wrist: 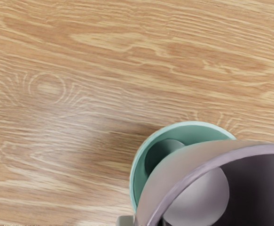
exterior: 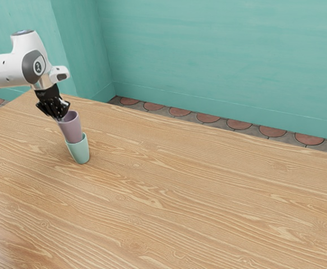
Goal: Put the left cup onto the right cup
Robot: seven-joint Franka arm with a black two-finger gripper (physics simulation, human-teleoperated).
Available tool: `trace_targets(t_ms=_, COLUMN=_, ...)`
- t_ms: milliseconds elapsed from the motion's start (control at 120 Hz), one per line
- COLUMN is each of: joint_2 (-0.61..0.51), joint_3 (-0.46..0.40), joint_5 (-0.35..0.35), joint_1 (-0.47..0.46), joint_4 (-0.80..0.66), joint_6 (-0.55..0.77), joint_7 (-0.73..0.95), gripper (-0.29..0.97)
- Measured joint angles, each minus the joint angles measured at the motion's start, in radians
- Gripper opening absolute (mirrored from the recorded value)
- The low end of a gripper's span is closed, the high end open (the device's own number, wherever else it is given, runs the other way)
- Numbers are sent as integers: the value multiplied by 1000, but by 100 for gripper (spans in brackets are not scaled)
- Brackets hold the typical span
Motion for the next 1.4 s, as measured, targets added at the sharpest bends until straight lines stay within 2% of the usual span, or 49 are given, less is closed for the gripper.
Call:
trace_targets(t_ms=233, joint_2=6, joint_3=0, joint_5=0, joint_1=0, joint_4=0, joint_6=1, joint_7=-3, gripper=-10)
trace_targets(t_ms=442, joint_2=5, joint_3=0, joint_5=-2, joint_1=-1, joint_4=0, joint_6=1, joint_7=-1, gripper=34)
trace_targets(t_ms=542, joint_2=3, joint_3=0, joint_5=-3, joint_1=-1, joint_4=0, joint_6=1, joint_7=0, gripper=47)
trace_targets(t_ms=658, joint_2=0, joint_3=-1, joint_5=-3, joint_1=0, joint_4=0, joint_6=2, joint_7=1, gripper=56)
trace_targets(t_ms=933, joint_2=-11, joint_3=-3, joint_5=-3, joint_1=-3, joint_4=-2, joint_6=1, joint_7=2, gripper=65)
trace_targets(t_ms=1400, joint_2=-102, joint_3=-5, joint_5=-1, joint_1=-30, joint_4=-35, joint_6=-57, joint_7=-30, gripper=68)
